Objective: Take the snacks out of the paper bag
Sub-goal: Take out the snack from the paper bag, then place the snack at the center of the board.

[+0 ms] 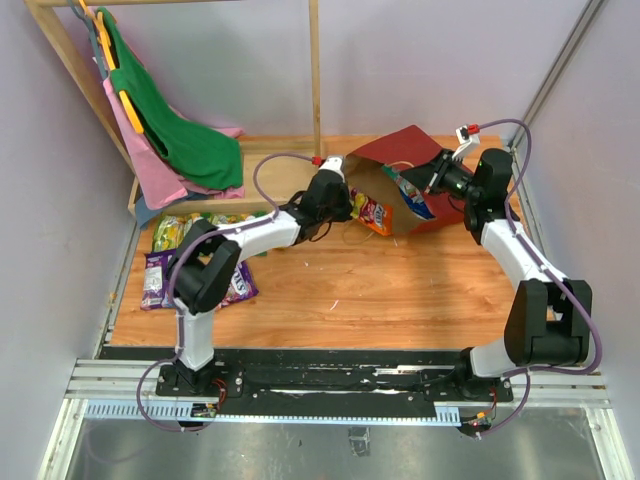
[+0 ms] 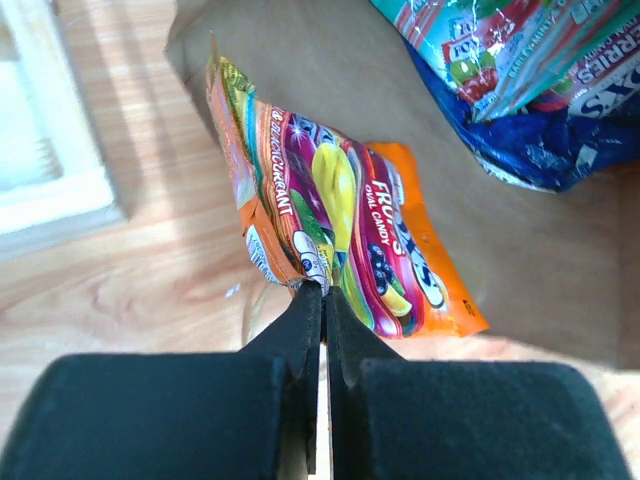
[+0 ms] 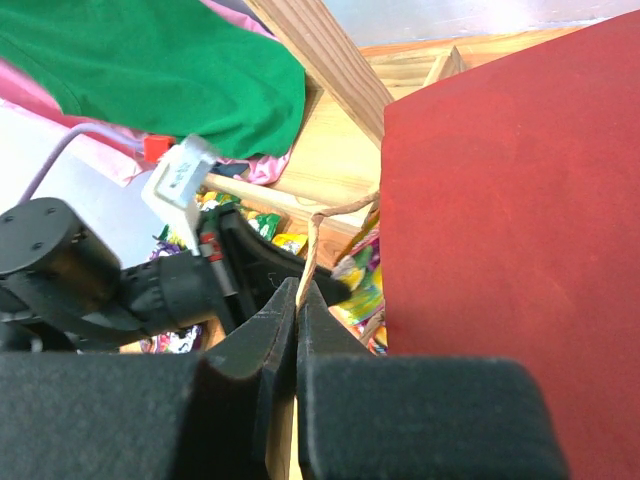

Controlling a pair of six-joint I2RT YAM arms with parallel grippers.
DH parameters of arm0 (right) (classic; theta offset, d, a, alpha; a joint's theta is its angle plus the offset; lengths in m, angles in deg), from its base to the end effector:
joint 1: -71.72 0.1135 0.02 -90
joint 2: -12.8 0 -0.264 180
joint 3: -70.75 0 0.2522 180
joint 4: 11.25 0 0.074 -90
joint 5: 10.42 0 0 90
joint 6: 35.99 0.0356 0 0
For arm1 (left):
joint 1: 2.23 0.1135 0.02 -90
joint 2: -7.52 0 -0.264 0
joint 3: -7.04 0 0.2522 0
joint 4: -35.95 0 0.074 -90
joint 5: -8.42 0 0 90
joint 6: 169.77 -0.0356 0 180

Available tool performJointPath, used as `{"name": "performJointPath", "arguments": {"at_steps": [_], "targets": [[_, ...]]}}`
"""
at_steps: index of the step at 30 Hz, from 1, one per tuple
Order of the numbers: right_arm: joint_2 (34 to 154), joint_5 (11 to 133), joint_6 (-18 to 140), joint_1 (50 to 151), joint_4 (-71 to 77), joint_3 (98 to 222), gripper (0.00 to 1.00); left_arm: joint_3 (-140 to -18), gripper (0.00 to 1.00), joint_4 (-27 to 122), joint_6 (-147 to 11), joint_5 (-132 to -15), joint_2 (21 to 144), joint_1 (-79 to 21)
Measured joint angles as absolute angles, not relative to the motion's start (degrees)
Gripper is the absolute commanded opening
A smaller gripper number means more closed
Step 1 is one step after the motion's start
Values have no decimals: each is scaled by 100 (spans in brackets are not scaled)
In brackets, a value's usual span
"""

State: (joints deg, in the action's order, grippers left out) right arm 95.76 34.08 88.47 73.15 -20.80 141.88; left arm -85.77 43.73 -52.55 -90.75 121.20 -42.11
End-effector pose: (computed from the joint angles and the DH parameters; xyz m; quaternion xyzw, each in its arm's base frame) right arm 0.3326 0.0337 0.3199 -0.0679 0.7137 0.4621 0.5220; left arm 0.3547 -0.2890 0.2131 0.0540 0.8566 -0.2238 0.4618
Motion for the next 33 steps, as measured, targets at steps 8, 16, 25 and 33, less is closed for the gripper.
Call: {"name": "performJointPath", "arguments": {"at_steps": [8,16,25,33], "targets": [[9489,3398,8847,7315,-2080,14149,1,-6756,1,4205,-5255,-8671,10350,-4211],[9487,3391,8849,7315,-2084,14142,1,-5230,1,4258,-5187,-8203,8875,-4213],[9489,3365,8912,7315,-2178,14142,1,-4240,1,4671,-4802,-8361,7729,-4895],[9489,3360,8980,7328,-2243,14142,1,-3158,1,5141,-3904,-8793,6219,-5059]]}}
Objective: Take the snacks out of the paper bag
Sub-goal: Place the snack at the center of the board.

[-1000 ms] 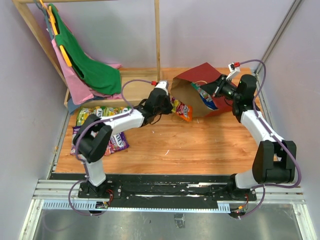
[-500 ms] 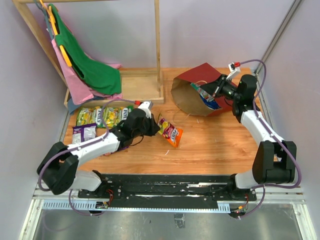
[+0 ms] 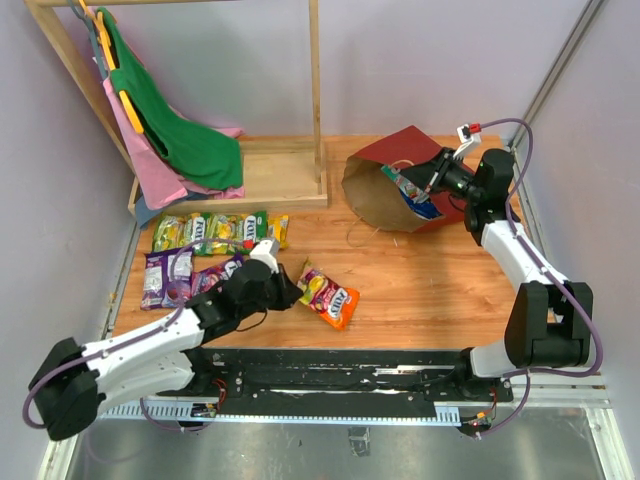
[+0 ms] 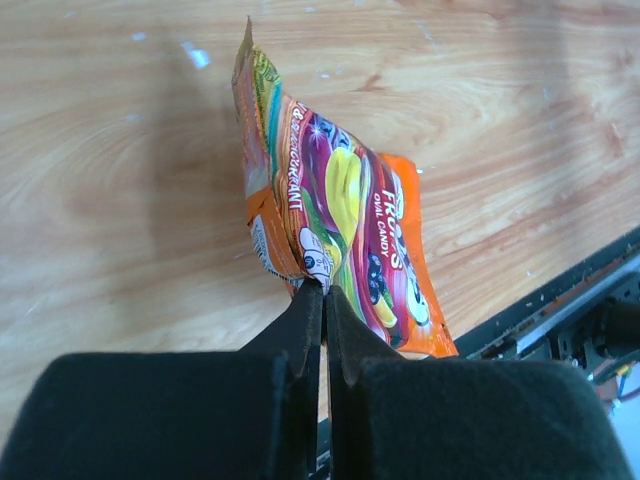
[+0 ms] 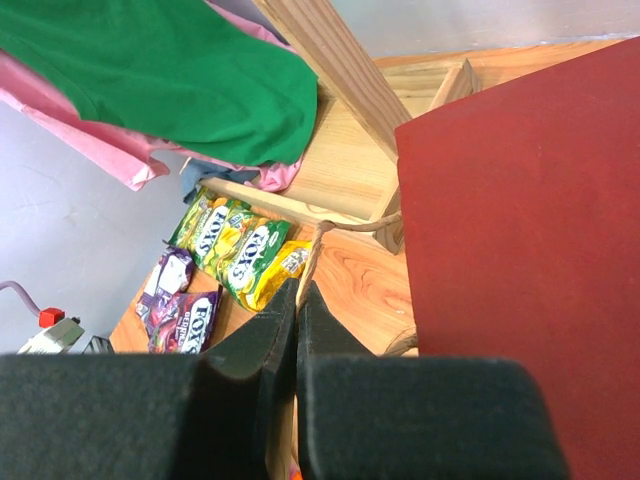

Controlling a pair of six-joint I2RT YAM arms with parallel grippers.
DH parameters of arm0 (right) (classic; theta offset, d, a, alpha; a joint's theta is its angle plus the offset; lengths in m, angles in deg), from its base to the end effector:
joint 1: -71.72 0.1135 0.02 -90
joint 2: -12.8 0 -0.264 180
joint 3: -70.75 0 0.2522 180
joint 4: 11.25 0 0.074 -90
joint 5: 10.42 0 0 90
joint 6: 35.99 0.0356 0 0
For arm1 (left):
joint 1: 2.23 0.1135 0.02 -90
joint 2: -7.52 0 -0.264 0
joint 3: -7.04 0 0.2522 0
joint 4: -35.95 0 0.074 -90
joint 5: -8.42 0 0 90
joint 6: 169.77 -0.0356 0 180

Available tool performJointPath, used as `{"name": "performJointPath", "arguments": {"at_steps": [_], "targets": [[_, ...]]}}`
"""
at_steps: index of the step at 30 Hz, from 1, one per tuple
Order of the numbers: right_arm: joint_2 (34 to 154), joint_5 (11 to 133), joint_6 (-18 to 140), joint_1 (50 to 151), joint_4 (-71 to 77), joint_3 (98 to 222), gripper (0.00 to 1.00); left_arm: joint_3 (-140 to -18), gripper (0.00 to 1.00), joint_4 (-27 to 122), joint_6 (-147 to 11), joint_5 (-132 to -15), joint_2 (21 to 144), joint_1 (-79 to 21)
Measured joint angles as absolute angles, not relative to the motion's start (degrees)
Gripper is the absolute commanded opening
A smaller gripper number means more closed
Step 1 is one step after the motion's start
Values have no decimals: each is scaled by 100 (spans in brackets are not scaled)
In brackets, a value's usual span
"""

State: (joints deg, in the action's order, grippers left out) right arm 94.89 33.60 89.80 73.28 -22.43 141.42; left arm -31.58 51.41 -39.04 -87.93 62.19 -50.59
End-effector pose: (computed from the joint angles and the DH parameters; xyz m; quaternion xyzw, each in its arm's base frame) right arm 0.3288 0.0346 0.3246 -0.0714 0.7045 0.4702 0.5268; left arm 0.1378 -0.1491 0.2020 0.0310 0.8711 -0.3077 0.3816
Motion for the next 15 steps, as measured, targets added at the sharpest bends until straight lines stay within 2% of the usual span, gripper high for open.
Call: {"name": "performJointPath", "arguments": {"at_steps": [5,15], "targets": [[9489,3363,8984,7468,-2294,14142,1,-2931,0,6045,-3268,-9617,5413,-5070],[9489,3367,8978,7484,-2287,14142,1,-2831,1,7556,-1567,-11189,4906,-5070]]}}
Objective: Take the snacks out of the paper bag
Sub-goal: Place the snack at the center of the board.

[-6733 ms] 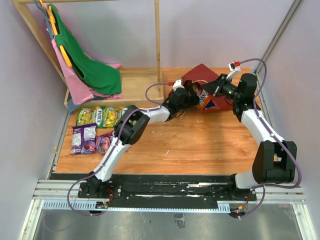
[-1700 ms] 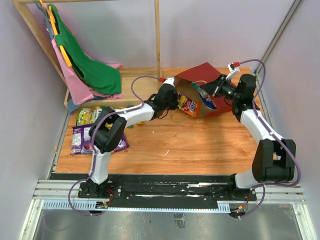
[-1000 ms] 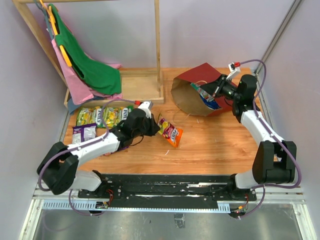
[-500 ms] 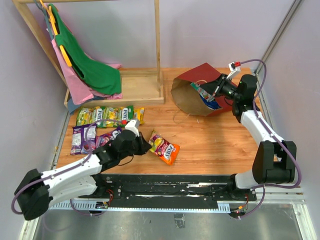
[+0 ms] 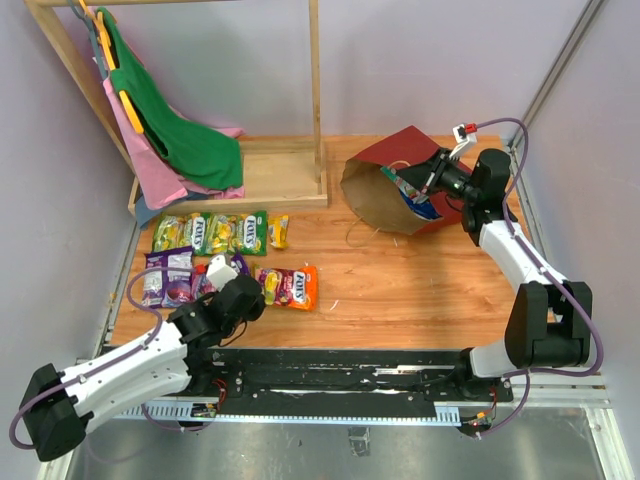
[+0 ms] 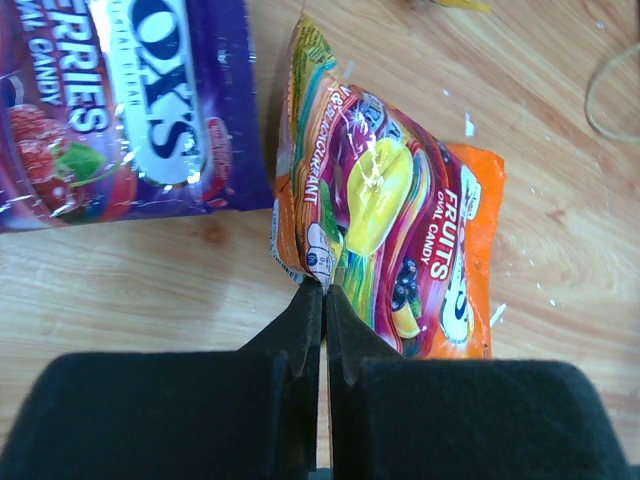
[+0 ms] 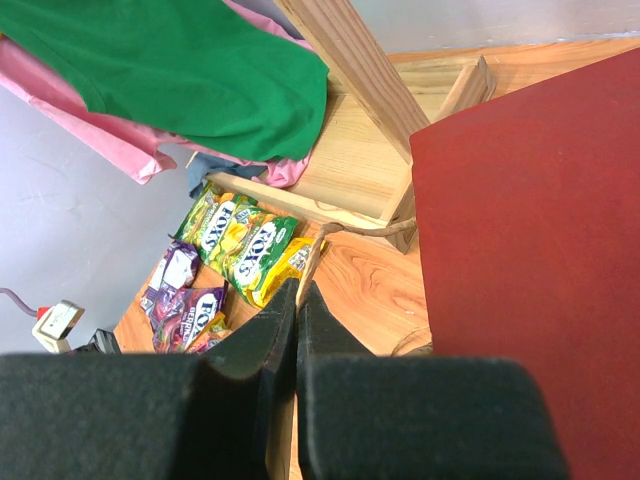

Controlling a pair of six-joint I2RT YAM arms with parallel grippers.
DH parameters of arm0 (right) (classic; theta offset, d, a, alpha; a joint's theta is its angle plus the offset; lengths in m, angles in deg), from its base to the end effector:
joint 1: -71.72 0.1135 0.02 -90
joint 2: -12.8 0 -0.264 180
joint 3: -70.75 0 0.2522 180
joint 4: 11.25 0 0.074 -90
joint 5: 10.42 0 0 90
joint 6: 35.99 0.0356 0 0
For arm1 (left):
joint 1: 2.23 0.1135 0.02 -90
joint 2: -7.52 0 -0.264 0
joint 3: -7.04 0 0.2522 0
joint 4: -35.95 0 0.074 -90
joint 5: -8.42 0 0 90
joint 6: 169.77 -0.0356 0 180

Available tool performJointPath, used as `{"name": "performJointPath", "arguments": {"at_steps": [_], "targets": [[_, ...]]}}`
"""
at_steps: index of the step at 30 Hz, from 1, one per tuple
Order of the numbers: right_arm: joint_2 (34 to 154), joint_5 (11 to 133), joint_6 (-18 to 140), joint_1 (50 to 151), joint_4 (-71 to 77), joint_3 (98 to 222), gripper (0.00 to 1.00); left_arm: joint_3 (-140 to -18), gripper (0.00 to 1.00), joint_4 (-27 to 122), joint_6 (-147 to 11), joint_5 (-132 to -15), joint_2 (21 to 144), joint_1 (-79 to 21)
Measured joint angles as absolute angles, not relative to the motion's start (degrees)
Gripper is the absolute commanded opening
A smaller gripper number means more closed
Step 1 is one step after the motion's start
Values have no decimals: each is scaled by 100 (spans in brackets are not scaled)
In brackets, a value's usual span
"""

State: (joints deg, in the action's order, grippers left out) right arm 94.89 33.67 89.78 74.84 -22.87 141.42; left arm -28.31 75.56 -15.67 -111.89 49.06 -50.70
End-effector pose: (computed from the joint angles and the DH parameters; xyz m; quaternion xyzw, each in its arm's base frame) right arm 0.3278 0.0435 0.3254 -0.0824 0.7014 0.4767 0.5234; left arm 0.1103 -0.0975 0.1863 -0.2190 0.8726 -0.1676 0.4030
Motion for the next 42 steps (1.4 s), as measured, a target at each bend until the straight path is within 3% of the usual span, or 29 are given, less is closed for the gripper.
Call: {"name": "performJointPath", "arguments": {"at_steps": [10,26,28,31,32,33,36,38,42], "targets": [[9489,3371,8978,7510,-2285,14142,1,-2651,1,7624,-850,-11646,5146,-5070],[9491,3374,8975,7578,-2285,14142,1,-2476,2,6404,-627,-11687,6276,-5037],[9500,3374,8975,7578,-2289,14142,1,-2485,19,6323,-711,-11670,6368,-5035],[9539,3371,8975,7578,-2289,14142,1,-2636,77,6338,-1073,-11539,6564,-5031],[9557,3371,8978,7580,-2294,14142,1,-2695,87,6351,-1248,-11480,6617,-5026],[9574,3371,8978,7584,-2292,14142,1,-2774,91,6362,-1373,-11418,6669,-5026],[9613,3369,8978,7593,-2289,14142,1,-2973,92,6408,-1677,-11298,6691,-5026],[9618,3369,8978,7593,-2294,14142,1,-3128,85,6522,-1834,-11254,6669,-5026],[9618,3369,8978,7595,-2292,14142,1,-3386,37,6767,-2098,-11254,6455,-5024]]}}
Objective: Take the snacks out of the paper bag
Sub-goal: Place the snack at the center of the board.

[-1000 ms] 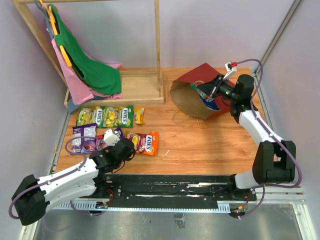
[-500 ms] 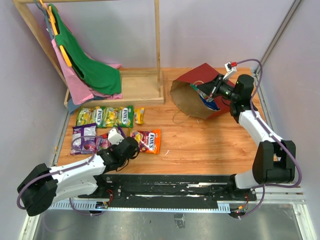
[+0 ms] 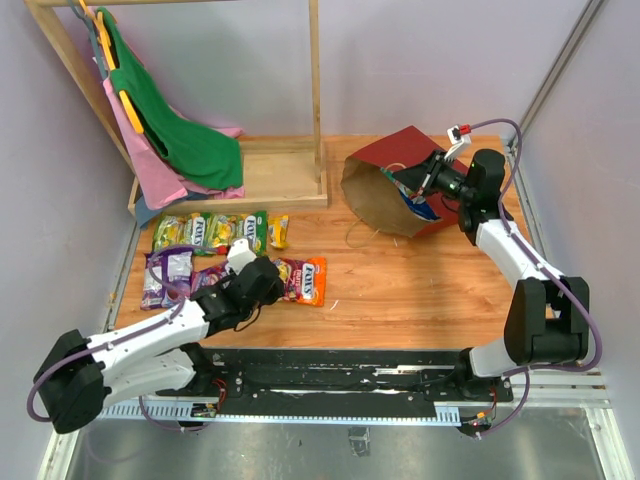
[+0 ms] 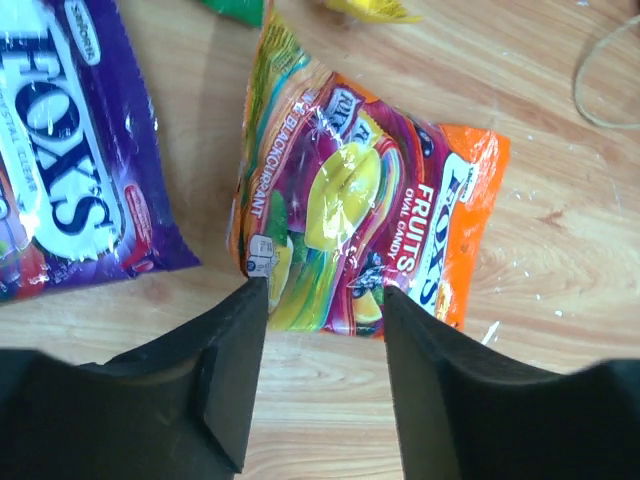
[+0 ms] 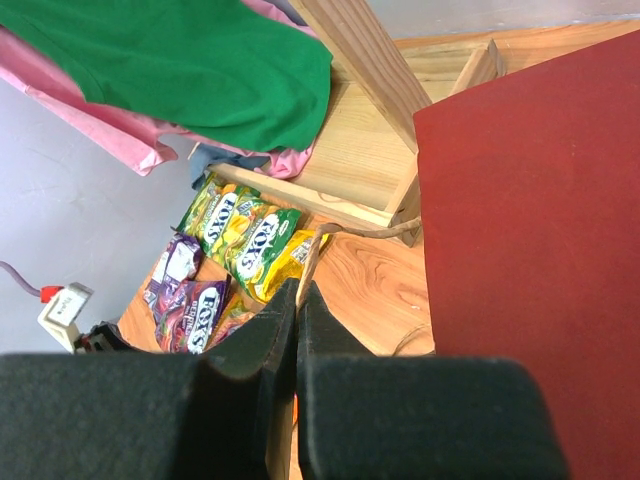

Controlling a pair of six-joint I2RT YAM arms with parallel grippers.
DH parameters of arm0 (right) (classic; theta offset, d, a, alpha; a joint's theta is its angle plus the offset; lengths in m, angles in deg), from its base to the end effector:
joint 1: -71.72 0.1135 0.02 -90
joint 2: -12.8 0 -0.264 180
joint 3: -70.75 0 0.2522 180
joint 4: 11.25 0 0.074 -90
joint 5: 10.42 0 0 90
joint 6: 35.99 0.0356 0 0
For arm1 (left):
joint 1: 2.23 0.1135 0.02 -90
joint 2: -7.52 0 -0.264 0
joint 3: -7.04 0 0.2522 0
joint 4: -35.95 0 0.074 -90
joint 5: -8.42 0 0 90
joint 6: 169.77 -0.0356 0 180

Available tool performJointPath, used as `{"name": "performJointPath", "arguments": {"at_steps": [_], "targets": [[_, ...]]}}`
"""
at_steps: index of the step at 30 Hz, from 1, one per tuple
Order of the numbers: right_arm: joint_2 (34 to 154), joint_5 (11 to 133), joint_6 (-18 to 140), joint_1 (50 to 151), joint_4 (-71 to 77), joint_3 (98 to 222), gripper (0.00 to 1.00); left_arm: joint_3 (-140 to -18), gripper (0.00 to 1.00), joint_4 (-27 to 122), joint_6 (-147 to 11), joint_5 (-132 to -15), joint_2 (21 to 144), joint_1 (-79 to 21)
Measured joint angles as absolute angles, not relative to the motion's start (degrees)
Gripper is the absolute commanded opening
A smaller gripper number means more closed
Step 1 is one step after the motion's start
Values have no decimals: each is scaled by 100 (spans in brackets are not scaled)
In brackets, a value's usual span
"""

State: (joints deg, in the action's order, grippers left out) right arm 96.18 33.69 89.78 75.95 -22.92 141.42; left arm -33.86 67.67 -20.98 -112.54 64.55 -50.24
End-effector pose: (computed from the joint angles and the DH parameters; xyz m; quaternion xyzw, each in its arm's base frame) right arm 0.3316 0.0502 0.3185 -0.0843 0.7065 0.4821 0.5112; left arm 0.1399 -0.1280 0.1874 -0.1800 0.8863 -0.1297 0.4066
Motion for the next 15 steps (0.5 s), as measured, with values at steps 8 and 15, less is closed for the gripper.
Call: {"name": "performJointPath", "arguments": {"at_steps": [8,15], "targets": [[9618,3369,8978,7610,-2292,14142,1,-3622,1,6782,-2809,-11185,6210,-4871],[9622,3371,8973,7647,-2289,14142,1,-3672,1,6489,-3134,-10983,6696,-4700]]}}
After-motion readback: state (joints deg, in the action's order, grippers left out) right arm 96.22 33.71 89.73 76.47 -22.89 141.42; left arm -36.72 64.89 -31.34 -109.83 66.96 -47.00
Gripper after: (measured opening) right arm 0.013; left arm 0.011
